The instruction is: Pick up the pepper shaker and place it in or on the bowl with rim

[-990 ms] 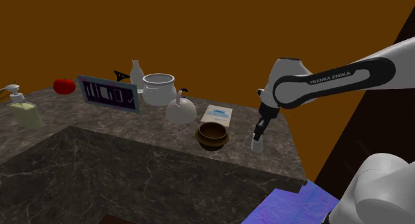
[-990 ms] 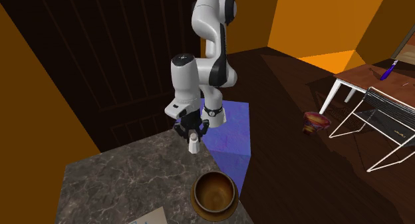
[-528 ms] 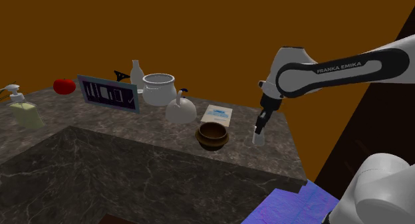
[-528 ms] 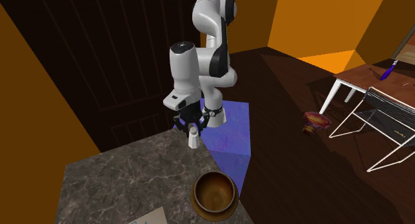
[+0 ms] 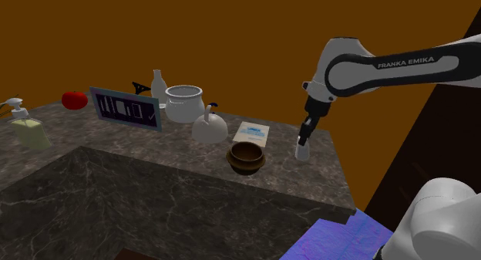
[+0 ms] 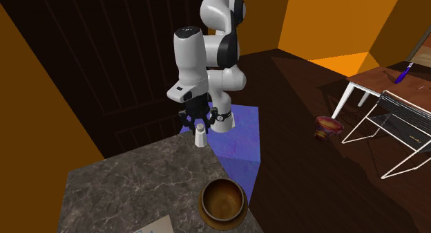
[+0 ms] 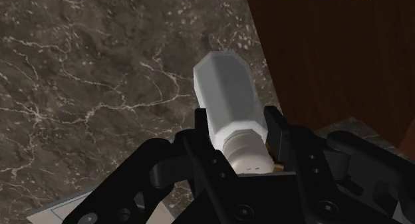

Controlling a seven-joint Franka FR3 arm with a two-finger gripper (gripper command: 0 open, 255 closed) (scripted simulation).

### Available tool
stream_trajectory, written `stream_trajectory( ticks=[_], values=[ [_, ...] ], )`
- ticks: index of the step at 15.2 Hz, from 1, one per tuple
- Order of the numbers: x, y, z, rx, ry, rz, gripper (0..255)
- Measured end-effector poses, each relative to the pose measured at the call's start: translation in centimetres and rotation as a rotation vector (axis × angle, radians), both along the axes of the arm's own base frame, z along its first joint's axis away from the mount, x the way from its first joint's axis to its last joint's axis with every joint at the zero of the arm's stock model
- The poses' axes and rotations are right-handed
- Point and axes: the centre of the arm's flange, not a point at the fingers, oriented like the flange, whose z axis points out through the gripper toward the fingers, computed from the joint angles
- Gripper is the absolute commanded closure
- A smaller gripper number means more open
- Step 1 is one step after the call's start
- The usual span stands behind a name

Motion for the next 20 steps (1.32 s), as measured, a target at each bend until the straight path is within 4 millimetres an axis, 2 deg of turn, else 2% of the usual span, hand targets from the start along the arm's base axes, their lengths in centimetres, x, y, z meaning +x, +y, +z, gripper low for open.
stream_trajectory(
  ticks=[7,9,20],
  values=[
    [0.1,-0.1,3.3,0.0,0.0,0.0,255],
    [1.2,0.7,4.0,0.0,0.0,0.0,255],
    [13.0,8.6,5.6,0.0,0.001,0.001,255]
  ],
)
